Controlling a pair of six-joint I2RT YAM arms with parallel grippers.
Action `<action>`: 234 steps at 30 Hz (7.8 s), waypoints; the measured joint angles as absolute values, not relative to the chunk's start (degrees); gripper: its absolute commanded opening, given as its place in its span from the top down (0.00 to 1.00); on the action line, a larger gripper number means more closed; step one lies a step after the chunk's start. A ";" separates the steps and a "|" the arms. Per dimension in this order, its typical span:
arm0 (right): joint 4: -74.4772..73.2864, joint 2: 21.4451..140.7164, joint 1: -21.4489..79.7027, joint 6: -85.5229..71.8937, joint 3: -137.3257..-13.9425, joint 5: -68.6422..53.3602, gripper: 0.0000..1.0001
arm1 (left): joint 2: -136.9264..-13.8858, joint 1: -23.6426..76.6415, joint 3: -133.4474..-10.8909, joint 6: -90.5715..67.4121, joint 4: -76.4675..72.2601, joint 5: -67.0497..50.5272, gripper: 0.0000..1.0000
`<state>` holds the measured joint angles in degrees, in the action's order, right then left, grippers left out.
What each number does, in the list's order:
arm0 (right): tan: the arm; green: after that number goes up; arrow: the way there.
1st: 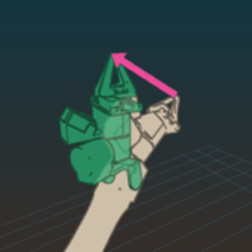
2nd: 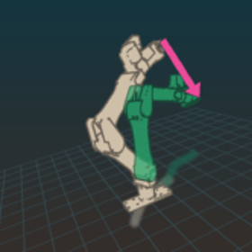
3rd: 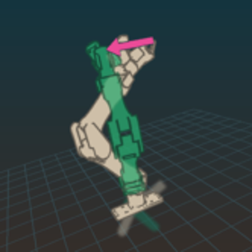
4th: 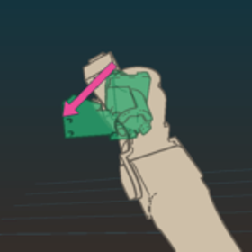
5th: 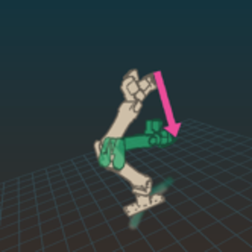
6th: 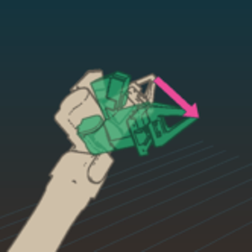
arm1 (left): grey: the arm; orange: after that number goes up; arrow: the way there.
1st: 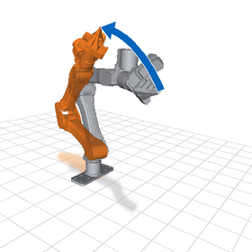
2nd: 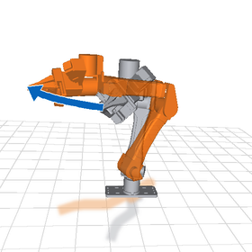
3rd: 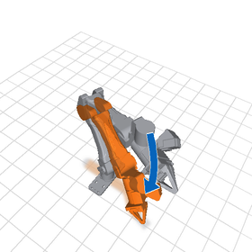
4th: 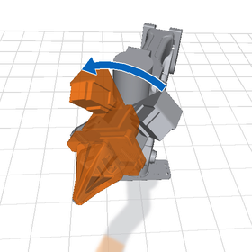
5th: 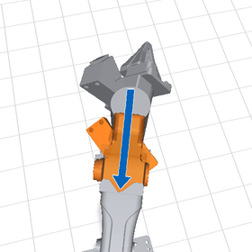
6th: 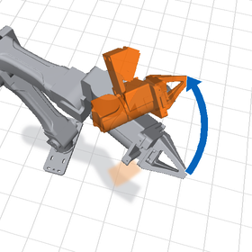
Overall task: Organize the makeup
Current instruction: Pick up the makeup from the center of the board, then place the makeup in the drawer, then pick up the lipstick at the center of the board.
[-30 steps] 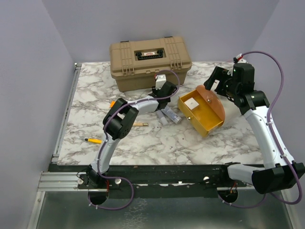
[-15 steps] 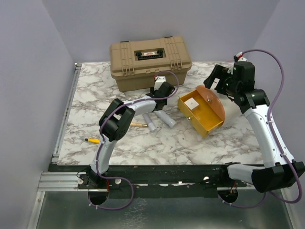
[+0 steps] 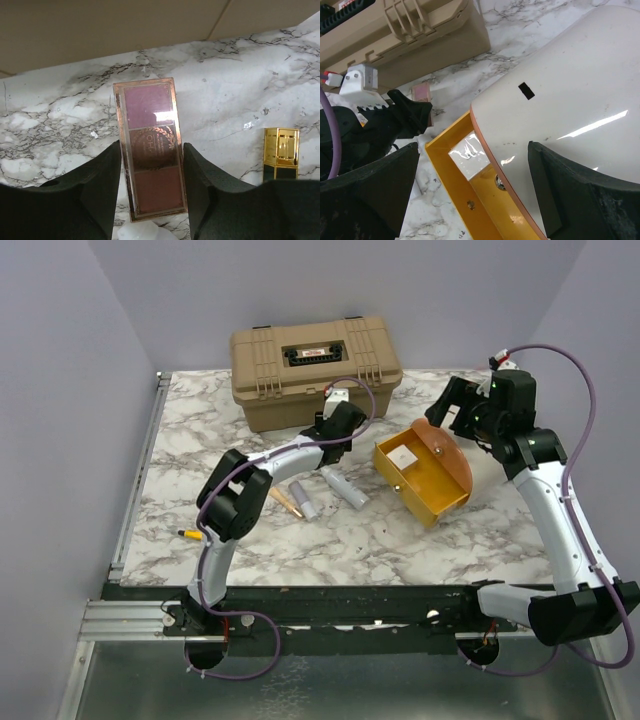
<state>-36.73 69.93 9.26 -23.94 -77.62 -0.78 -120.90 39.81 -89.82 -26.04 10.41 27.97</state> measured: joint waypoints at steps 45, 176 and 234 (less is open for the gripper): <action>-36.91 69.49 9.26 -21.15 -77.93 0.19 0.04 | -90.67 50.92 -73.58 -28.08 -1.39 -0.47 0.77; -36.91 69.63 9.26 -22.52 -77.91 2.26 0.05 | -85.93 43.31 -66.72 -31.27 -2.42 24.14 0.24; -36.88 69.30 9.26 -23.00 -77.91 1.58 0.05 | -136.44 43.13 -110.34 -26.09 20.75 12.62 0.60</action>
